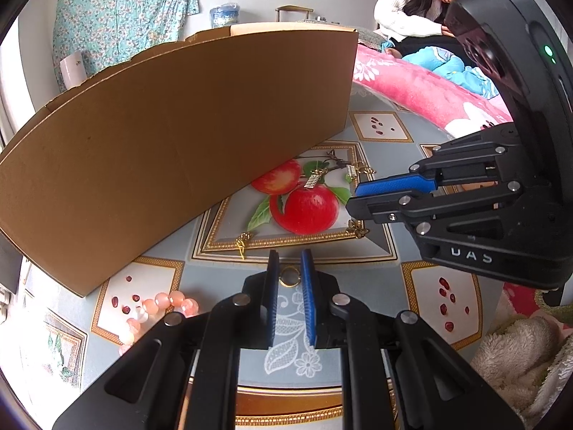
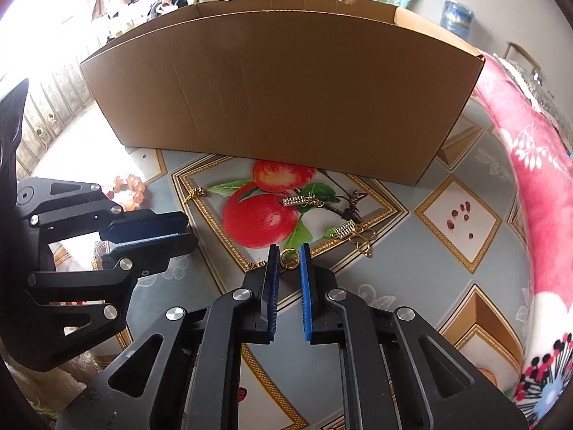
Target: Organize jewelry
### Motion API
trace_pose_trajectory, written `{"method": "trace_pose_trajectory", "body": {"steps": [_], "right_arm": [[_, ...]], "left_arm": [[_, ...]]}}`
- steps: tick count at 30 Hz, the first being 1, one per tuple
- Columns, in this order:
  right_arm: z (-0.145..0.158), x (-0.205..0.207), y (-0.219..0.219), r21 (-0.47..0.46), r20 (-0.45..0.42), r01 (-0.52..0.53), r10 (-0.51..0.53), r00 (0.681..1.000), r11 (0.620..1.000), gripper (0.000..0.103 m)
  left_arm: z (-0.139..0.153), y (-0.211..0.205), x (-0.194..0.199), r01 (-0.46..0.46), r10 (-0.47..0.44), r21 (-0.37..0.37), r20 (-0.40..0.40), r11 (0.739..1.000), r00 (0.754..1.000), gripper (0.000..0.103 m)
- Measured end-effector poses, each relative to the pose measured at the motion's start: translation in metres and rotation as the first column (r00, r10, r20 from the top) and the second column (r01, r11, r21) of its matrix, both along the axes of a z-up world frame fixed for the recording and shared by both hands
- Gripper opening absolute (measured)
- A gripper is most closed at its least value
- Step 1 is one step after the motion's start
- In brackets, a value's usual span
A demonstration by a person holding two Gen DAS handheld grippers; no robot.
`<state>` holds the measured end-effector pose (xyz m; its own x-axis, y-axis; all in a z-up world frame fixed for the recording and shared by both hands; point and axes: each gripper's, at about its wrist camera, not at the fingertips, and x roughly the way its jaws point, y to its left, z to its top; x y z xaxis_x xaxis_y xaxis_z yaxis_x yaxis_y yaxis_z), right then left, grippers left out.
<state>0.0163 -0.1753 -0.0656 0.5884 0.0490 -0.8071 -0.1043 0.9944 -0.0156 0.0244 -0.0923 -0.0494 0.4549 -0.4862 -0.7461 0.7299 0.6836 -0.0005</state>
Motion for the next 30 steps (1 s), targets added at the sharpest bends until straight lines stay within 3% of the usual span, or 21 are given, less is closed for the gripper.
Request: {"method": "trace_pose_trajectory", "body": {"steps": [3,4,16,21,30], "right_arm": [[0.0,-0.001,-0.002,0.039,0.007,0.016,-0.016,1.0,0.999,0.007],[0.001,-0.001,-0.004,0.046,0.015,0.021,-0.022,1.0,0.999,0.0],[0.015,-0.014,-0.016,0.086,0.041,0.044,-0.048,0.998,0.995,0.0],[0.017,-0.022,-0.018,0.072,0.034,0.069,-0.071,0.997,0.995,0.011],[0.006,-0.012,-0.014,0.025,0.002,0.07,-0.07,0.998,0.997,0.015]], "left_arm": [[0.0,0.004,-0.001,-0.004,0.004,-0.018,0.0,1.0,1.0,0.012],[0.0,0.005,-0.002,-0.003,0.003,-0.024,0.0,1.0,1.0,0.012],[0.011,0.013,-0.012,0.005,-0.003,-0.061,0.035,0.998,0.999,0.011],[0.01,0.015,-0.015,0.005,-0.003,-0.061,0.033,0.998,0.999,0.012],[0.005,0.018,-0.009,-0.004,0.005,-0.07,0.006,0.998,1.0,0.012]]}}
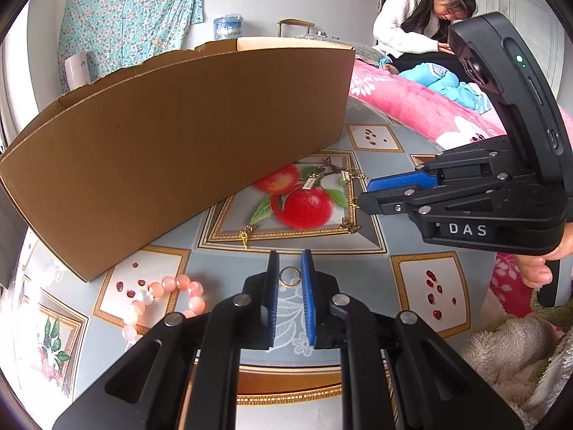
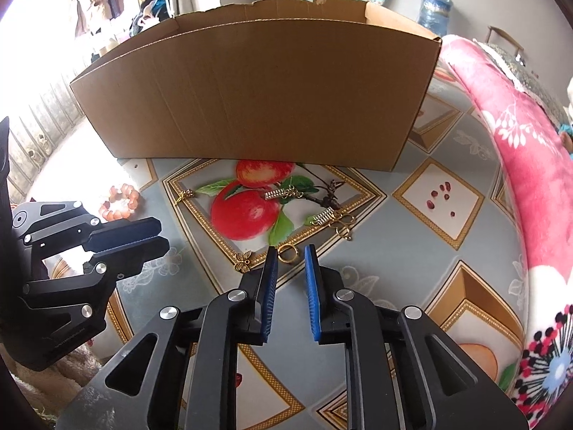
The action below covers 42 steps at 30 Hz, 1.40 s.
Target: Organize jewelry
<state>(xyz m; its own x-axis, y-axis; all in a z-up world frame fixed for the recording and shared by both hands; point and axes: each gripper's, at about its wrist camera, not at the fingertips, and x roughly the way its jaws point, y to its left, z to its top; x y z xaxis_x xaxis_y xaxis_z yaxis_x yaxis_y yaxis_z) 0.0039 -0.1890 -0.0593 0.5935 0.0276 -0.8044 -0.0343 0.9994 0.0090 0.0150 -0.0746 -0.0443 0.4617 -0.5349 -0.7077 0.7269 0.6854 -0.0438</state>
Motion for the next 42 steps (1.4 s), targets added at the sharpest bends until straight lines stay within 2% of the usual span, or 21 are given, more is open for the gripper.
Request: {"method": "trace_pose_trajectory", "body": {"steps": [6,8,11,21,25,29,32,35,36,38,42], "right_arm": [[-0.004,0.009,0.011,-0.032,-0.018,-0.028,0.028,0.999,0.999,0.016],[-0.006,0.016,0.022,-0.029,-0.019,-0.035,0.035,0.999,0.999,0.01],[-0.004,0.012,0.019,-0.011,-0.011,-0.03,0.03,0.999,0.999,0.007],[0.013,-0.008,-0.001,0.02,0.031,-0.016,0.015,0.999,1.0,0.007],[0.037,-0.025,-0.004,0.025,0.084,-0.024,0.021,0.996,0.999,0.007],[0.076,-0.041,-0.005,0.038,0.168,-0.043,0.036,0.985,0.998,0.007],[0.115,-0.045,-0.003,0.052,0.263,-0.093,0.076,0.962,0.994,0.007],[0.149,-0.034,0.003,0.048,0.362,-0.19,0.16,0.918,0.981,0.007],[0.157,-0.027,0.003,0.049,0.378,-0.221,0.187,0.907,0.974,0.007],[0.169,-0.002,0.002,0.058,0.376,-0.288,0.246,0.893,0.956,0.007],[0.17,0.066,-0.006,0.124,0.241,-0.344,0.308,0.92,0.931,0.007]], "left_arm": [[-0.001,0.002,0.002,-0.007,0.007,-0.009,-0.008,1.0,1.0,0.012],[-0.001,0.004,0.003,-0.009,0.008,-0.011,-0.01,1.0,1.0,0.012],[-0.001,0.006,0.004,-0.011,0.011,-0.015,-0.01,1.0,1.0,0.012],[0.013,0.014,-0.002,-0.031,0.031,-0.021,0.028,0.999,0.999,0.012],[0.033,0.019,-0.007,-0.038,0.04,-0.027,0.068,0.999,0.997,0.012],[0.069,0.022,-0.014,-0.045,0.047,-0.015,0.167,0.999,0.985,0.012],[0.103,0.026,-0.013,-0.037,0.048,-0.048,0.242,0.998,0.969,0.012],[0.13,0.028,0.003,-0.042,0.064,-0.086,0.283,0.995,0.957,0.012],[0.136,0.028,0.011,-0.048,0.072,-0.09,0.283,0.995,0.956,0.012],[0.147,0.027,0.041,-0.064,0.086,-0.1,0.234,0.993,0.968,0.012],[0.147,0.021,0.112,-0.086,0.09,-0.092,0.043,0.992,0.995,0.012]]}}
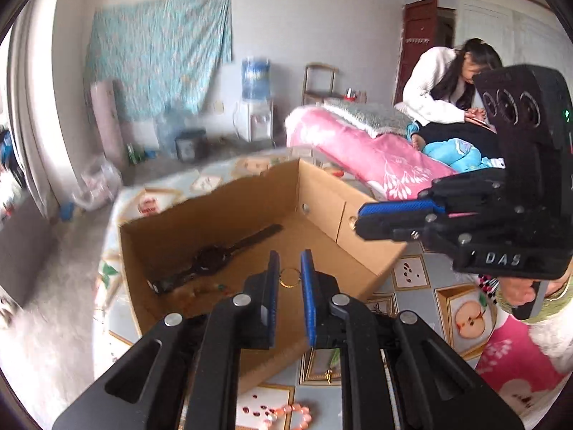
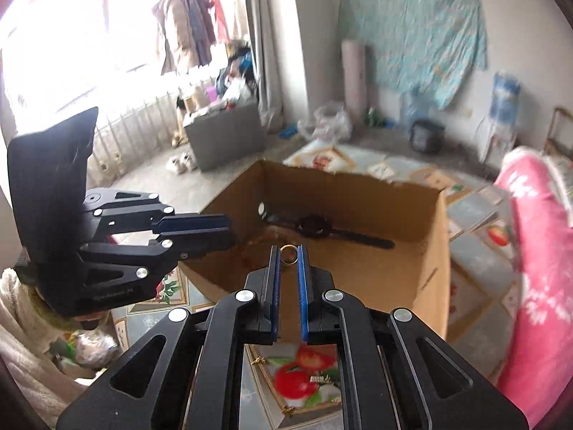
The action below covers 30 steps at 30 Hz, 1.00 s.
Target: Organize jewelry
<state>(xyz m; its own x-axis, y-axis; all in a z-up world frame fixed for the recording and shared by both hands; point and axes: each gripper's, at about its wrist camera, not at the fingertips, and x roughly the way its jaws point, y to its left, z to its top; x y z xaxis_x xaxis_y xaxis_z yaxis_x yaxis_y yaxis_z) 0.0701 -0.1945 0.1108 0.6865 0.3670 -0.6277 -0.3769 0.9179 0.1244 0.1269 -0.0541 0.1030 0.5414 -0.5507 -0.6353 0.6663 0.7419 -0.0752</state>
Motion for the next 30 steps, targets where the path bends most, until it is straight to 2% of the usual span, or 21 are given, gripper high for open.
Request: {"method": "trace_pose_trajectory", "body": {"steps": [2,4,7,10,11,12,15,20,27,30], "right_arm": [[-0.01,0.04,-0.004,0.022,-0.125,-0.028,0.031,0.992,0.999,0.007],[-0.024,0.075,-0.008,0.035,-0.247,-0.03,0.038,0.968,0.999,0.007],[-0.046,0.101,-0.006,0.031,-0.351,-0.019,0.028,0.936,0.999,0.007],[-0.064,0.12,-0.006,0.009,-0.422,0.005,-0.001,0.907,1.0,0.007],[-0.069,0.126,-0.006,0.001,-0.436,0.012,-0.01,0.9,1.0,0.007],[-0.071,0.13,-0.005,-0.003,-0.445,0.018,-0.018,0.895,1.0,0.007],[-0.072,0.129,-0.009,0.005,-0.451,0.025,-0.02,0.893,1.0,0.011],[-0.073,0.129,-0.015,0.017,-0.429,0.038,-0.027,0.903,0.999,0.011],[-0.064,0.124,-0.024,0.029,-0.373,0.075,-0.059,0.926,0.997,0.013],[-0.052,0.114,-0.029,0.051,-0.324,0.086,-0.065,0.944,0.995,0.02]], "left_arm": [[-0.011,-0.008,0.042,0.003,0.001,0.026,-0.14,1.0,0.99,0.012],[-0.029,-0.017,0.076,0.002,0.016,0.066,-0.272,0.998,0.962,0.012],[-0.059,-0.033,0.114,0.007,0.039,0.104,-0.434,0.995,0.9,0.012],[-0.087,-0.038,0.133,-0.016,0.084,0.13,-0.541,0.991,0.837,0.012],[-0.094,-0.037,0.14,-0.022,0.088,0.116,-0.605,0.993,0.792,0.012],[-0.097,-0.035,0.143,-0.038,0.086,0.09,-0.635,0.995,0.768,0.012],[-0.095,-0.036,0.143,-0.048,0.109,0.115,-0.615,0.992,0.781,0.012],[-0.099,-0.035,0.143,-0.045,0.108,0.116,-0.629,0.992,0.77,0.016],[-0.094,-0.03,0.142,-0.071,0.119,0.102,-0.608,0.992,0.785,0.02],[-0.087,-0.025,0.14,-0.097,0.129,0.086,-0.573,0.992,0.809,0.02]]}}
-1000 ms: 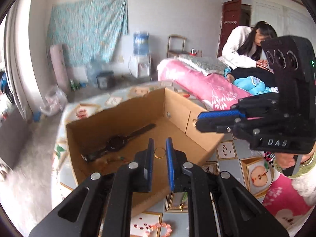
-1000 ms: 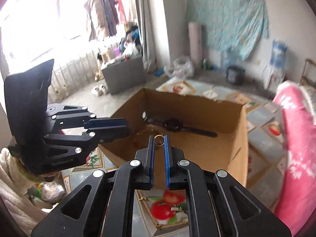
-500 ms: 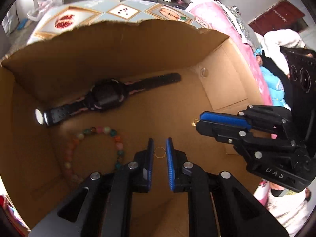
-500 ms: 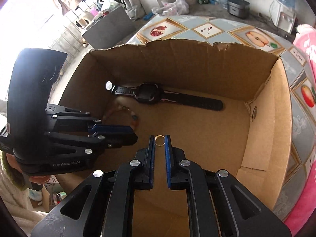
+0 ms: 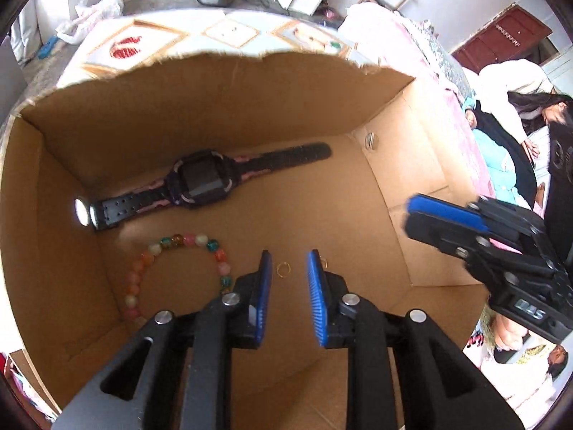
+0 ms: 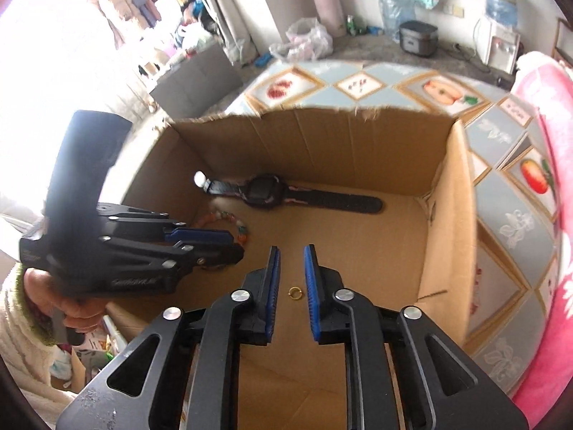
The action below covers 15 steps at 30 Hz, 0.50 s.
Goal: Organize jewelry
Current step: 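Withdraw both tools from the box back toward the gold earrings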
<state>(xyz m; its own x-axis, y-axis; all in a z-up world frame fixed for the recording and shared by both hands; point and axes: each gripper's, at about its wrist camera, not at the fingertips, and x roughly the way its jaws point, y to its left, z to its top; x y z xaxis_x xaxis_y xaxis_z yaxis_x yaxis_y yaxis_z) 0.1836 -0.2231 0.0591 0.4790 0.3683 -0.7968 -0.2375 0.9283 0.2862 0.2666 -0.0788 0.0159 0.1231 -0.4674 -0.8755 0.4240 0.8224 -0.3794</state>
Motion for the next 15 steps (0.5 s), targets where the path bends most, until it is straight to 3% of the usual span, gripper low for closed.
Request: {"method": "trace_pose_trajectory", "body": {"steps": [2,5,7,10,12,15], "right_arm": [[0.014,-0.014,-0.001,0.014,0.056,0.0,-0.001,0.998,1.0,0.024],[0.039,-0.047,-0.004,0.024,0.17,0.018,-0.022,0.985,1.0,0.033],[0.051,-0.073,-0.005,0.038,0.247,0.022,-0.031,0.969,0.999,0.039],[0.057,-0.123,-0.01,0.078,0.352,0.029,-0.055,0.935,0.997,0.044],[0.05,-0.145,-0.012,0.117,0.365,0.028,-0.07,0.928,0.993,0.044],[0.026,-0.171,-0.012,0.174,0.335,0.041,-0.098,0.937,0.984,0.044]], "left_arm": [[0.011,0.006,-0.008,-0.013,0.015,-0.018,0.078,1.0,0.997,0.02],[0.039,0.013,-0.034,0.016,-0.002,-0.055,0.242,0.998,0.97,0.026],[0.06,0.021,-0.063,0.053,-0.02,-0.08,0.359,0.995,0.933,0.043],[0.085,0.041,-0.119,0.101,-0.033,-0.106,0.507,0.989,0.861,0.058],[0.09,0.052,-0.148,0.112,-0.037,-0.101,0.559,0.989,0.828,0.067],[0.086,0.064,-0.184,0.106,-0.041,-0.079,0.572,0.991,0.819,0.074]]}}
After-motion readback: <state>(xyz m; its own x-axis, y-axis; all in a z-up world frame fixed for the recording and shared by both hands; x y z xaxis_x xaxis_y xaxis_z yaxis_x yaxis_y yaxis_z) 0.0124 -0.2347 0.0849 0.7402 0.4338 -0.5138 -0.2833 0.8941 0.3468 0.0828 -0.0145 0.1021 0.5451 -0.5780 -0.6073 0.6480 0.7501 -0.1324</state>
